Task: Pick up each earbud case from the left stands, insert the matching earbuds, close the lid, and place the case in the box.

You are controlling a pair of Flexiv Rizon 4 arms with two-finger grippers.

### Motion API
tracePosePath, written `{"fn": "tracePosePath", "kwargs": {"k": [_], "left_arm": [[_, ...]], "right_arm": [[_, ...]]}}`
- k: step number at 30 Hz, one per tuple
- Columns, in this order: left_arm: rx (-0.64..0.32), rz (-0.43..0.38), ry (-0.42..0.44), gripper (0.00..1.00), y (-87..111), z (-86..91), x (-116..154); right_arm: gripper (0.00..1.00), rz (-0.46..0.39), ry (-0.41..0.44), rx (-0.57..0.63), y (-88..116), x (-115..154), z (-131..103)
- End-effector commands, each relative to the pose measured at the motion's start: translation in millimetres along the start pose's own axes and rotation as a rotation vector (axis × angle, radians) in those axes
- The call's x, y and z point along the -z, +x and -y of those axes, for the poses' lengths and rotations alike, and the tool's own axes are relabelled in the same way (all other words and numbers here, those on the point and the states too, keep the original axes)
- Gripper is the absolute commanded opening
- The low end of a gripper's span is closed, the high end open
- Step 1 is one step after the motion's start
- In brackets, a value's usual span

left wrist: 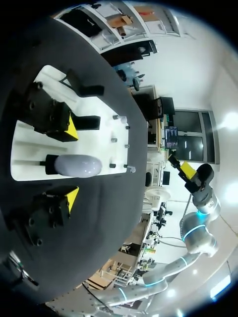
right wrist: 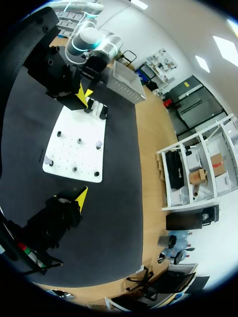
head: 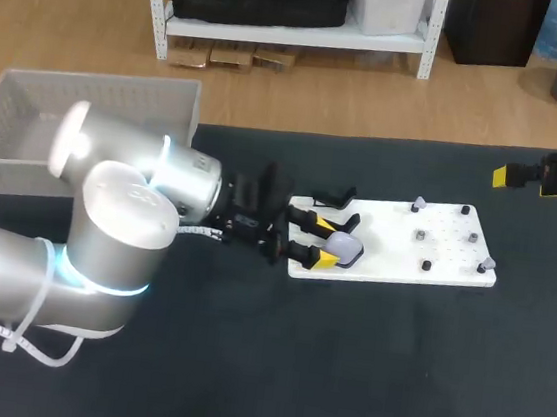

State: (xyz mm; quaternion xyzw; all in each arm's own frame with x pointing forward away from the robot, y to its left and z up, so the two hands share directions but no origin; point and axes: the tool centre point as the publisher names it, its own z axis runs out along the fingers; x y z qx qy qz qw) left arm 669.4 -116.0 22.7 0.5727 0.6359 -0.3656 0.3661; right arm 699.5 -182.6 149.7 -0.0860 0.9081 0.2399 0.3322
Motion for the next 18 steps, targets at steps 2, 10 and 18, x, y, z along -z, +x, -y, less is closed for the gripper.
{"fn": "tracePosePath", "kwargs": {"k": [2, 10, 18], "left_arm": [[-0.003, -0.001, 0.004, 0.57, 0.9, -2.7, -9.5], [-0.001, -0.015, 0.009, 0.57, 3.0, -2.7, -15.7], [0.005, -0.024, 0.007, 0.47, 5.2, -3.4, -15.4]], "right_arm": [[1.00, -0.001, -0.003, 0.001, -0.1, -0.1, 0.9], [1.00, -0.001, -0.003, 0.001, -0.1, -0.1, 0.9], [1.00, -0.001, -0.003, 0.001, -0.1, -0.1, 0.9]]}}
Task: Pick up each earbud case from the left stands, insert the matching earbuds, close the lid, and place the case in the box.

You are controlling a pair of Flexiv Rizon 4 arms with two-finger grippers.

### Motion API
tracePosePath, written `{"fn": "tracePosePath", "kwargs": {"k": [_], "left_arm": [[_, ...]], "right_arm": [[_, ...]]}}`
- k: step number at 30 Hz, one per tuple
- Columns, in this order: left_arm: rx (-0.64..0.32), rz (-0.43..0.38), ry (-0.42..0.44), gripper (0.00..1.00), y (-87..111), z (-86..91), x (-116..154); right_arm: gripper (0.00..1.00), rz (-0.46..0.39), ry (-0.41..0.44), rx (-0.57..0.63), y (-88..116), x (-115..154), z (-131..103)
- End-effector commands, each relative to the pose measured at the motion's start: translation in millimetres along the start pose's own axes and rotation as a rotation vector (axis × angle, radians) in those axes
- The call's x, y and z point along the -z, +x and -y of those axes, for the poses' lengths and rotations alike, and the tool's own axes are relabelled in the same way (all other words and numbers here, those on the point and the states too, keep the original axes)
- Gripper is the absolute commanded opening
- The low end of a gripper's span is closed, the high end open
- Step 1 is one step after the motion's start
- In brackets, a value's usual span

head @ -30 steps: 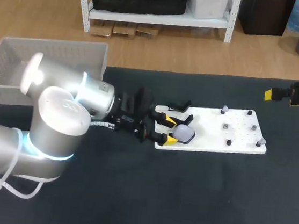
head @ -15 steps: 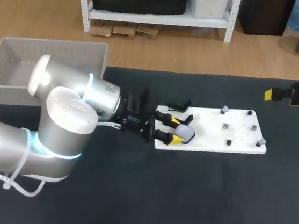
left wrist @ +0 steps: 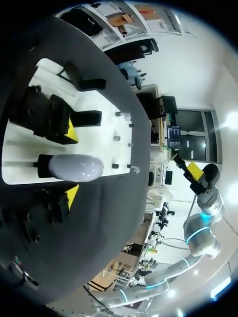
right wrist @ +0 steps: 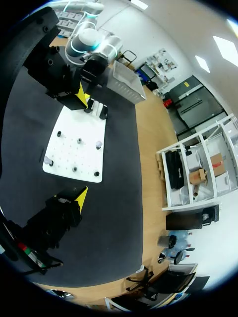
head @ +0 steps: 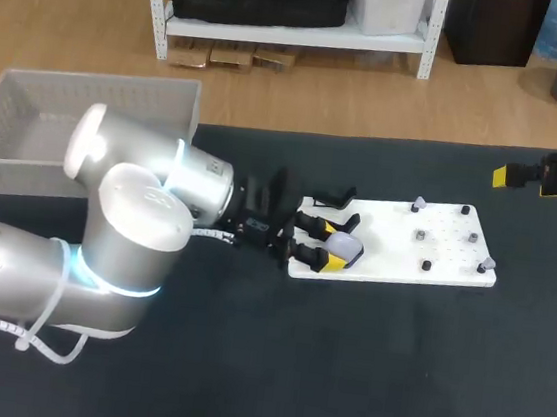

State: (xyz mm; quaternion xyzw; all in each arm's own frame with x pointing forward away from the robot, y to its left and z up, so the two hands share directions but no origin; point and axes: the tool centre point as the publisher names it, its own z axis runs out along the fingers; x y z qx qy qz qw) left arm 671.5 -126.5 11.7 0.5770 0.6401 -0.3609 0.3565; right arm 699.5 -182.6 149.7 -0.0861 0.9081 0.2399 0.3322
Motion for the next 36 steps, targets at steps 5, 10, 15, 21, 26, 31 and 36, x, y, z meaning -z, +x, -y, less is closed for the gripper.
{"fn": "tracePosePath", "kwargs": {"k": [5, 10, 15, 21, 26, 31, 36], "left_arm": [[0.005, 0.013, 0.014, 0.40, 1.1, -1.5, -1], [0.003, 0.020, 0.022, 0.00, 0.4, -0.1, 0], [0.005, 0.038, 0.035, 0.00, 0.7, 1.9, 2], [-0.013, 0.054, 0.034, 0.00, -7.1, 7.3, 14], [-0.052, 0.078, 0.019, 0.00, -18.2, 9.1, 32], [-0.078, 0.092, 0.004, 0.00, -31.5, 6.1, 47], [-0.087, 0.110, -0.023, 0.00, -48.2, -2.0, 52]], "right_arm": [[1.00, -0.001, -0.003, 0.001, 0, 0, 1], [1.00, -0.001, -0.003, 0.001, 0, 0, 1], [1.00, -0.001, -0.003, 0.001, 0, 0, 1], [1.00, -0.001, -0.003, 0.001, 0, 0, 1], [1.00, -0.001, -0.003, 0.001, 0, 0, 1], [1.00, -0.001, -0.003, 0.001, 0, 0, 1], [1.00, -0.004, -0.007, 0.006, 4, -1, -15]]}}
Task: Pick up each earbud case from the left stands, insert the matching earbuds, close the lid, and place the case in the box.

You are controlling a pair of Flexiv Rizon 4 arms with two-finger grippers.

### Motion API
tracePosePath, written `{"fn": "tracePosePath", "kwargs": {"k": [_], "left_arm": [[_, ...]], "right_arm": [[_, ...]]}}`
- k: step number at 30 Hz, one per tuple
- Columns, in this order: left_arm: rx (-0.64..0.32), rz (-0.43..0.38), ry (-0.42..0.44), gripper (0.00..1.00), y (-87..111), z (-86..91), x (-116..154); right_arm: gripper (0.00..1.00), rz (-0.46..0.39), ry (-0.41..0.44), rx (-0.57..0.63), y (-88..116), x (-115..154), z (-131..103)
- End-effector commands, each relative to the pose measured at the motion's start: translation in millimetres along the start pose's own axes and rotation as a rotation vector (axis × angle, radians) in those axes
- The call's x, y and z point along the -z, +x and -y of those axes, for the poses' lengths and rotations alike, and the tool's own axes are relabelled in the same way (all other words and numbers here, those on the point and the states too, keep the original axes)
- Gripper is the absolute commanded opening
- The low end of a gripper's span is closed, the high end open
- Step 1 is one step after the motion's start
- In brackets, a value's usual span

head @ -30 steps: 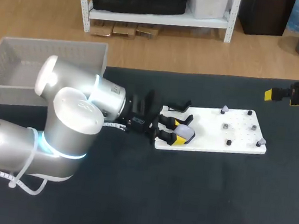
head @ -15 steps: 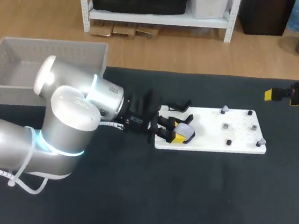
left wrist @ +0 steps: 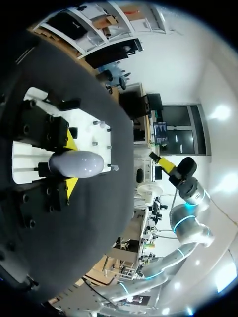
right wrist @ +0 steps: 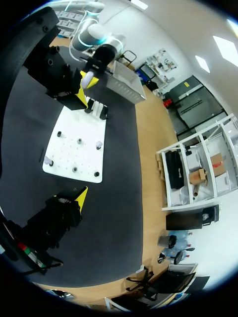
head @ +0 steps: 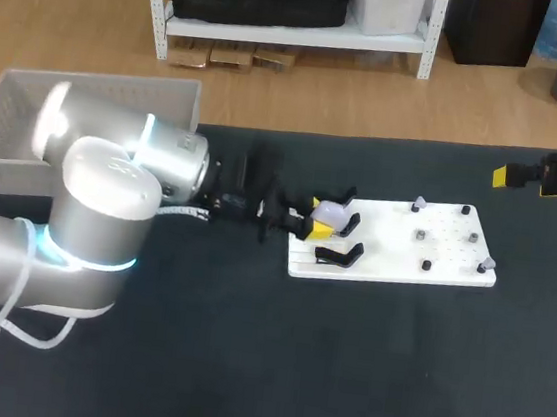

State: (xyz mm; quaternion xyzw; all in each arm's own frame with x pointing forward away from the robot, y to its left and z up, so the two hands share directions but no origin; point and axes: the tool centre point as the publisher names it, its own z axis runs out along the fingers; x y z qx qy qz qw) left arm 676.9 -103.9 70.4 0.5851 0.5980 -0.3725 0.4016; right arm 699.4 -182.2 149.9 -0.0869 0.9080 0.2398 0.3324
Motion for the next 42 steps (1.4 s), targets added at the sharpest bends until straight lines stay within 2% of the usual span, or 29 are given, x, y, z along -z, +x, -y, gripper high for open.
{"fn": "tracePosePath", "kwargs": {"k": [1, 5, 10, 16, 21, 31, 42], "left_arm": [[-0.008, 0.011, -0.028, 0.00, -10.6, -1.3, 2], [-0.019, -0.001, -0.042, 0.00, -21.7, -12.9, -5], [-0.039, 0.012, -0.050, 0.00, -37.0, -21.8, -15], [-0.061, 0.006, -0.045, 0.00, -48.9, -22.4, -25], [-0.087, 0.000, -0.027, 0.00, -57.0, -17.1, -34], [-0.099, -0.013, 0.005, 0.00, -56.3, -8.3, -46], [-0.106, 0.007, 0.005, 0.00, -59.5, -1.6, -40]], "right_arm": [[1.00, -0.024, -0.013, 0.010, 7, -2, -21], [1.00, -0.070, -0.006, 0.053, 22, -9, -50], [1.00, -0.124, -0.060, 0.076, 41, -24, -77], [1.00, -0.160, -0.098, 0.085, 54, -40, -97], [1.00, -0.193, -0.127, 0.092, 58, -52, -110], [1.00, -0.212, -0.137, 0.115, 51, -64, -119], [1.00, -0.218, -0.123, 0.115, 41, -67, -116]]}}
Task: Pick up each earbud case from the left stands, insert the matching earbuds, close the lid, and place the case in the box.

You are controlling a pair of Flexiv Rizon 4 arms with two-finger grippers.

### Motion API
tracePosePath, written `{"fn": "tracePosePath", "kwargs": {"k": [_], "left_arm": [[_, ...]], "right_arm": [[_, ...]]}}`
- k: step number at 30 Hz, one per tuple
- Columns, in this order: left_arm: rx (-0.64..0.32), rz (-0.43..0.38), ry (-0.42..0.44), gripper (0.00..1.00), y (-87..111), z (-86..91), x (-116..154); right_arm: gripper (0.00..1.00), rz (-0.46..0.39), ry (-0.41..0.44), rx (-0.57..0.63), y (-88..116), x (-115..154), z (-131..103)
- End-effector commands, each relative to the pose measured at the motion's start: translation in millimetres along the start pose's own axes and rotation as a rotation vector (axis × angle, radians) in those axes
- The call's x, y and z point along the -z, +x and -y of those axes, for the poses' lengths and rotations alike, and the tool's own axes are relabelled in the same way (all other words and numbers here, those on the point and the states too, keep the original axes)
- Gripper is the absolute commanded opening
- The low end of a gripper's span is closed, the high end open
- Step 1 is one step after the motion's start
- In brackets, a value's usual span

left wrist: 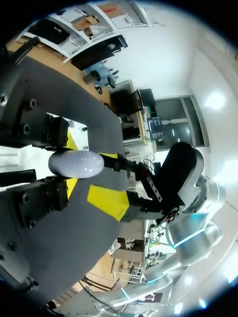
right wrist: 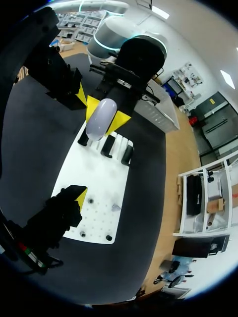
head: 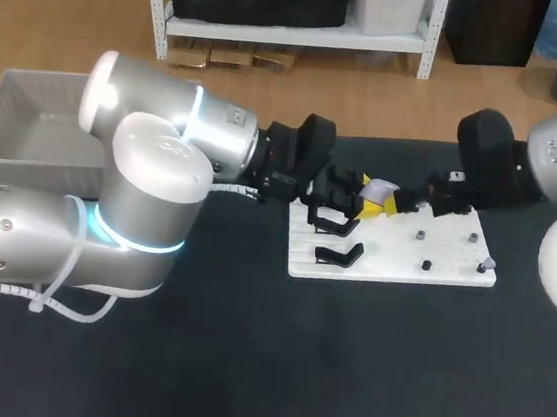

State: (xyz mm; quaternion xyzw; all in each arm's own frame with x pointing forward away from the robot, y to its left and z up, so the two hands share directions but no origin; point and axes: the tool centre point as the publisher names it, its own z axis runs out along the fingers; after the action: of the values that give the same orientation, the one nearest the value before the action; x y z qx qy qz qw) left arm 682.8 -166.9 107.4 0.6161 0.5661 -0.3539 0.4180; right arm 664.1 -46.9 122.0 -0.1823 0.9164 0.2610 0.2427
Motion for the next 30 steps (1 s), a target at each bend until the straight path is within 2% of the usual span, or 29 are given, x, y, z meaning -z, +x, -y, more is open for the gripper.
{"fn": "tracePosePath", "kwargs": {"k": [1, 12, 15, 18, 20, 24, 27, 30], "left_arm": [[-0.005, 0.009, -0.002, 0.00, -1.1, 3.5, 4], [0.001, 0.031, 0.023, 0.00, 2.4, 12.5, 0], [0.019, 0.088, 0.026, 0.00, 7.5, 13.5, 1], [0.034, 0.132, 0.018, 0.00, 8.9, 15.3, 5], [0.069, 0.142, 0.000, 0.00, 8.8, 16.3, 8], [0.086, 0.231, -0.025, 0.00, 3.4, 18.2, 16], [0.089, 0.276, -0.026, 0.00, -3.1, 20.7, 22], [0.100, 0.287, -0.029, 0.00, -9.4, 22.3, 27]], "right_arm": [[1.00, -0.006, -0.005, 0.000, -5, -1, 4], [1.00, 0.038, 0.032, 0.002, -13, 14, 11], [1.00, 0.056, 0.070, 0.021, -13, 26, 15], [1.00, 0.059, 0.114, 0.050, -6, 37, 25], [1.00, 0.039, 0.175, 0.071, 1, 42, 29], [1.00, -0.021, 0.279, 0.089, 16, 50, 46], [1.00, -0.035, 0.318, 0.114, 25, 57, 60], [1.00, -0.054, 0.341, 0.119, 34, 62, 72]]}}
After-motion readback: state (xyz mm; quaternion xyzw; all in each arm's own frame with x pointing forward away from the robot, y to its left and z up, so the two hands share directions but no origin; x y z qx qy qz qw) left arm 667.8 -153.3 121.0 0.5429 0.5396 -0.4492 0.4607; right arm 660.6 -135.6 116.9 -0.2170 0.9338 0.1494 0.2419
